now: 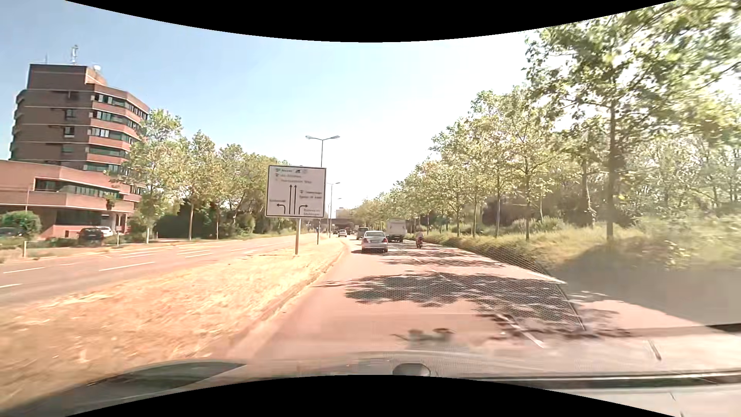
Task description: Follow the waypoints while adhering to traffic rules and regulations
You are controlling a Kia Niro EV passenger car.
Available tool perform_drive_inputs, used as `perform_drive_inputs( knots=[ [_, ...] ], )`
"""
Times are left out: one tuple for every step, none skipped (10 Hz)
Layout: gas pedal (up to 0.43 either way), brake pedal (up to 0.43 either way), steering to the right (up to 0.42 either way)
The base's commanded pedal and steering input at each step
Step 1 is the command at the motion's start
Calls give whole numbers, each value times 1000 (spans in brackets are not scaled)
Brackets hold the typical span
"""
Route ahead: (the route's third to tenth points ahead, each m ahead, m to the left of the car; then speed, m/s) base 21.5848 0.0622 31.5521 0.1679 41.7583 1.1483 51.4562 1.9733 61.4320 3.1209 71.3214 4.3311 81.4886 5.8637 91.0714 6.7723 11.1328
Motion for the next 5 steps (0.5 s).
perform_drive_inputs(
  knots=[
    [130,0,-13],
    [130,0,-14],
    [130,0,-14],
    [130,0,-14],
    [130,0,-14]
  ],
)
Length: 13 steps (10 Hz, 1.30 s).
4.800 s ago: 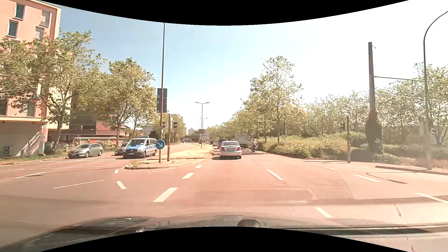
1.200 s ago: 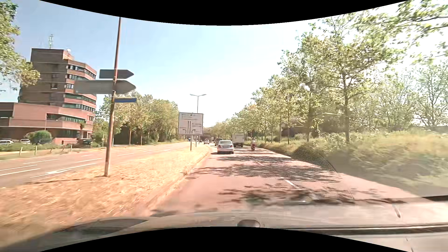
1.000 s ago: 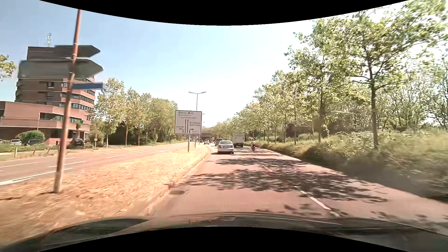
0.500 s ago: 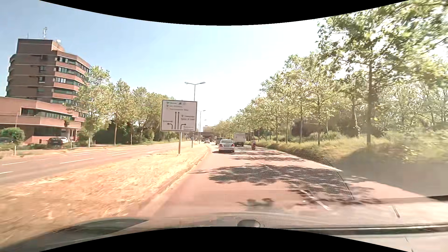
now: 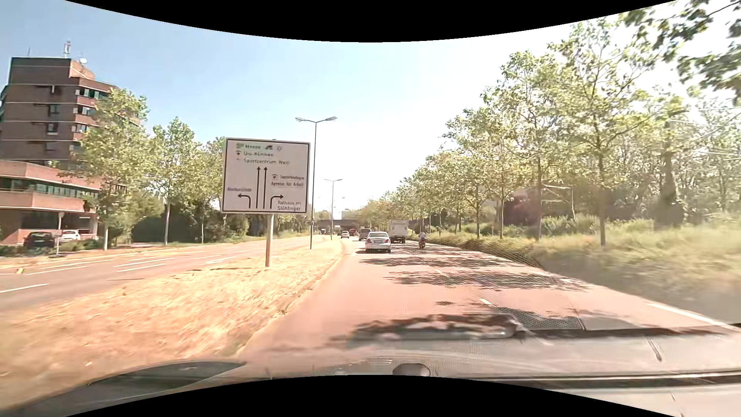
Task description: Follow the waypoints while adhering to traffic rules and regulations
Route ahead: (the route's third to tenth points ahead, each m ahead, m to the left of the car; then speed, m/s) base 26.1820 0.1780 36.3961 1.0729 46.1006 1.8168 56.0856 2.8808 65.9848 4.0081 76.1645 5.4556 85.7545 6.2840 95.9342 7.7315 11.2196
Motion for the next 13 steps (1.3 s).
perform_drive_inputs(
  knots=[
    [130,0,-14],
    [130,0,-14],
    [130,0,-14],
    [130,0,-14],
    [130,0,-14],
    [130,0,-14],
    [130,0,-15],
    [130,0,-14],
    [130,0,-14],
    [130,0,-15],
    [130,0,-15],
    [130,0,-14],
    [130,0,-15]
  ],
)
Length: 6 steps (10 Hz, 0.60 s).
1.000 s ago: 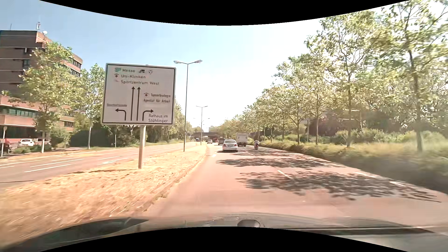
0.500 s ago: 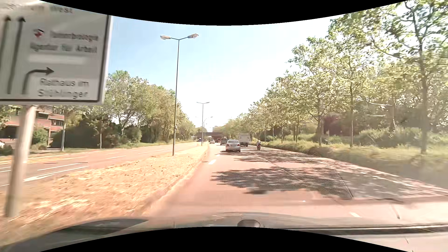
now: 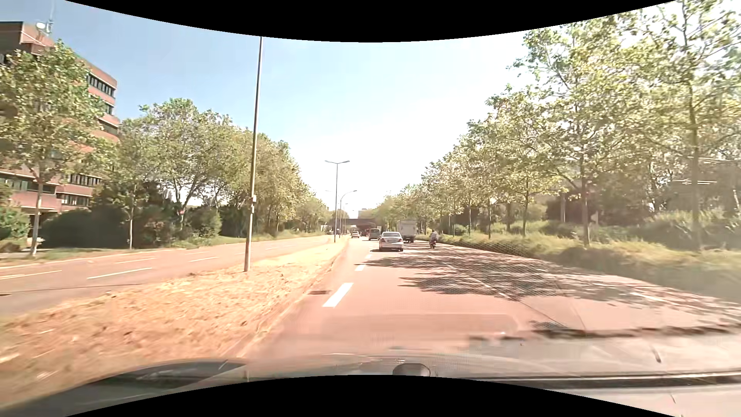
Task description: Follow the waypoints while adhering to traffic rules and regulations
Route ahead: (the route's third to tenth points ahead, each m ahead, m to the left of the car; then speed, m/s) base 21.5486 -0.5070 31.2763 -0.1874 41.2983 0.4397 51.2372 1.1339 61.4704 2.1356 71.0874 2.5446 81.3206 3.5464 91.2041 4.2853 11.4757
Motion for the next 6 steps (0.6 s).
perform_drive_inputs(
  knots=[
    [130,0,-15],
    [130,0,-15],
    [130,0,-15],
    [130,0,-15],
    [130,0,-15],
    [130,0,-15]
  ],
)
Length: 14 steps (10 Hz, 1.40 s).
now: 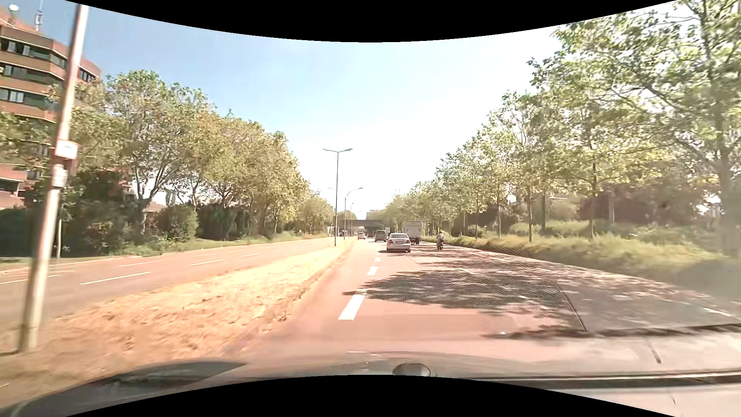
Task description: Follow the waypoints while adhering to traffic rules and regulations
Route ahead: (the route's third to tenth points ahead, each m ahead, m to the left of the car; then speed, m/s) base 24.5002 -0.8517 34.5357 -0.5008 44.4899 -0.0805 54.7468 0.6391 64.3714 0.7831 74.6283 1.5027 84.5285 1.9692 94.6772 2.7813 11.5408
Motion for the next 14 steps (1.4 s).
perform_drive_inputs(
  knots=[
    [130,0,-14],
    [130,0,-14],
    [130,0,-13],
    [130,0,-12],
    [130,0,-12],
    [130,0,-12],
    [130,0,-12],
    [130,0,-12],
    [130,0,-12],
    [130,0,-11],
    [130,0,-11],
    [130,0,-11],
    [130,0,-9],
    [130,0,-8]
  ],
)
